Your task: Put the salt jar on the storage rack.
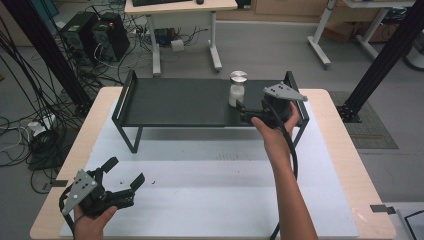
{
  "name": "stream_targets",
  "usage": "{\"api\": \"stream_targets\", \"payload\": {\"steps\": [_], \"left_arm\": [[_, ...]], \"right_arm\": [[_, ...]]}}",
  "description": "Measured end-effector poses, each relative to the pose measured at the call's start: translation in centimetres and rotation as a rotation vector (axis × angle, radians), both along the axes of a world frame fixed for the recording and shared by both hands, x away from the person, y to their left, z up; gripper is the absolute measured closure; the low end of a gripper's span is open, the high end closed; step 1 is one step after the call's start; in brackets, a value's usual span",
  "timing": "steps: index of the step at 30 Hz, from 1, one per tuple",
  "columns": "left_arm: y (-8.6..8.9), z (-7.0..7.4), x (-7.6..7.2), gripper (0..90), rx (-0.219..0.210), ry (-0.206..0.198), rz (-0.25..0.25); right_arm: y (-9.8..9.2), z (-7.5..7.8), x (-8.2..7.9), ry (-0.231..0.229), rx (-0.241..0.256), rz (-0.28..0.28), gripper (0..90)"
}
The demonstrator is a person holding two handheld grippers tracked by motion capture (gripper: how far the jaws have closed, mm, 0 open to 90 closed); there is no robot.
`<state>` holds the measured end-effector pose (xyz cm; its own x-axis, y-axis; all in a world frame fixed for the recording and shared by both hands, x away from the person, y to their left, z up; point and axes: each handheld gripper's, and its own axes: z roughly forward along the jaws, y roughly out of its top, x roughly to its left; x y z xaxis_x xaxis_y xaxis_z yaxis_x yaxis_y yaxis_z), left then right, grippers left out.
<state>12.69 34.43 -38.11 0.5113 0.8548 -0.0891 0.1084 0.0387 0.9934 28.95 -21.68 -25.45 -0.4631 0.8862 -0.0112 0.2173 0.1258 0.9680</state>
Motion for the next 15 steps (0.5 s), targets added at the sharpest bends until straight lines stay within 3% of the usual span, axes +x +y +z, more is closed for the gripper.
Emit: {"api": "stream_targets", "payload": {"steps": [15], "left_arm": [[-0.4,0.1,-0.6,0.3,0.021,-0.005,-0.044]], "right_arm": [[-3.8,-2.3,-7.7,-0.011,0.026,-0.014,2.5]]}}
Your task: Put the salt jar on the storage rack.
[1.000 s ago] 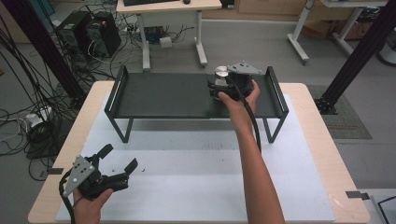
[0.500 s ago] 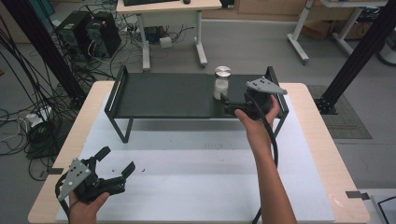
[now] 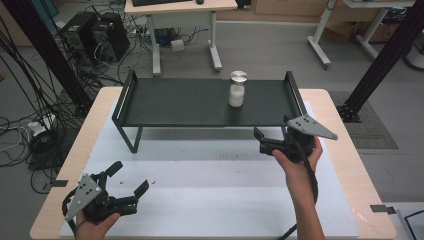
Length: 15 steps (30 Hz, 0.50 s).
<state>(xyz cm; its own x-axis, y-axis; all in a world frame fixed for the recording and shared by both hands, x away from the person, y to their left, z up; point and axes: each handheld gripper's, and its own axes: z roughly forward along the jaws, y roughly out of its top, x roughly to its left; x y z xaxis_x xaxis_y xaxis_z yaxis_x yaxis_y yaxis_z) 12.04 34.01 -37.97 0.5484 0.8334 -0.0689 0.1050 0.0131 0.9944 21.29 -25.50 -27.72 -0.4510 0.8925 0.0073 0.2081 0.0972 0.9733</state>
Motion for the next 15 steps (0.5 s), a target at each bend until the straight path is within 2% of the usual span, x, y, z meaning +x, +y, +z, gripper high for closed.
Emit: {"api": "stream_targets", "payload": {"steps": [6,11,15], "left_arm": [[-0.3,-0.1,-0.2,0.5,0.005,-0.01,-0.009],[-0.6,0.0,0.0,0.5,0.012,-0.004,-0.033],[-0.7,0.1,-0.1,0.5,0.01,-0.008,-0.043]], "right_arm": [[-1.2,-1.1,-2.2,0.026,0.001,-0.015,3.4],[-2.6,-2.6,-3.8,0.047,0.058,-0.027,3.3],[-3.0,-3.4,-4.9,0.062,0.058,-0.046,3.4]]}}
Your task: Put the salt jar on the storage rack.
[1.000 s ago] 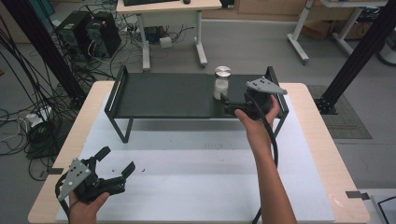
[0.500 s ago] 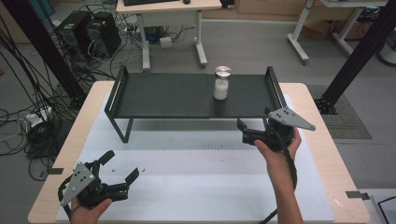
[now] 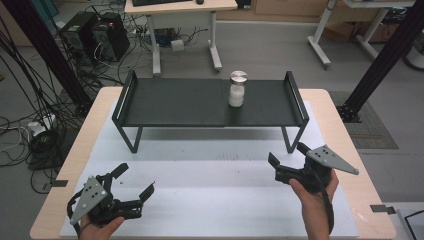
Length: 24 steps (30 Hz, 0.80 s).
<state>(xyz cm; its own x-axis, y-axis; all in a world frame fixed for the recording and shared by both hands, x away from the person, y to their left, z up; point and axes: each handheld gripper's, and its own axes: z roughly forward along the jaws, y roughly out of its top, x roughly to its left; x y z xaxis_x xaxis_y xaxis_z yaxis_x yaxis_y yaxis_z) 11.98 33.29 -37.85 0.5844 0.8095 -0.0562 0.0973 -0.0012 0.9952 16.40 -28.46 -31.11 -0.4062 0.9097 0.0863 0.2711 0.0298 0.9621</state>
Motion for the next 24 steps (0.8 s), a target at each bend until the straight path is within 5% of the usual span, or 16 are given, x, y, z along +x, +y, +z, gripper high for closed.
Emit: {"api": "stream_targets", "payload": {"steps": [8,24], "left_arm": [[-0.1,0.1,-0.1,0.5,-0.007,-0.006,-0.002],[-0.1,0.6,0.1,0.5,-0.013,-0.027,0.0]], "right_arm": [[-0.8,-1.3,-1.2,0.025,0.012,-0.032,3.3],[-0.8,-1.9,-2.0,0.033,-0.053,-0.062,3.4]]}}
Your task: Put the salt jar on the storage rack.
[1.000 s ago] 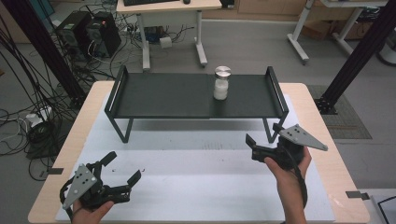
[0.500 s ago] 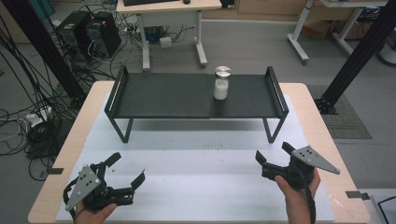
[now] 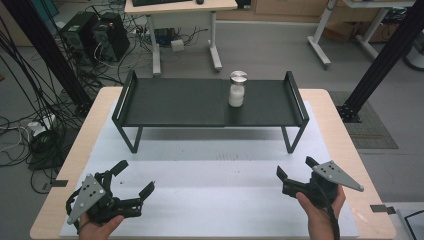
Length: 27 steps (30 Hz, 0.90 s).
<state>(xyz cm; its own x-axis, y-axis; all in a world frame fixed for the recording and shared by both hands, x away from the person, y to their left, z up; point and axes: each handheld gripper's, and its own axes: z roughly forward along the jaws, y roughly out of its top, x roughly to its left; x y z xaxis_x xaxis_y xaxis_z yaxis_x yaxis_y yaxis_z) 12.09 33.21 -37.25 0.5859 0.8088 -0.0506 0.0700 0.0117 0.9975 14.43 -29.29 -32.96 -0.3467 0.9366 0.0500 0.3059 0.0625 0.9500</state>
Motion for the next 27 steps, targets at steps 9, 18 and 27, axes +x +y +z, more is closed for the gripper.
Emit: {"api": "stream_targets", "payload": {"steps": [9,18,27], "left_arm": [[0.0,-0.1,0.1,0.5,-0.003,0.007,0.008],[-0.1,-0.3,-0.2,0.5,-0.002,0.016,0.01],[-0.1,-0.5,-0.3,0.5,-0.007,0.02,0.017]], "right_arm": [[0.0,-0.6,-0.2,-0.005,-0.023,-0.004,3.6],[0.0,-1.4,-0.7,-0.033,-0.006,-0.021,3.9],[-0.2,-1.5,-0.5,-0.023,-0.001,-0.028,3.9]]}}
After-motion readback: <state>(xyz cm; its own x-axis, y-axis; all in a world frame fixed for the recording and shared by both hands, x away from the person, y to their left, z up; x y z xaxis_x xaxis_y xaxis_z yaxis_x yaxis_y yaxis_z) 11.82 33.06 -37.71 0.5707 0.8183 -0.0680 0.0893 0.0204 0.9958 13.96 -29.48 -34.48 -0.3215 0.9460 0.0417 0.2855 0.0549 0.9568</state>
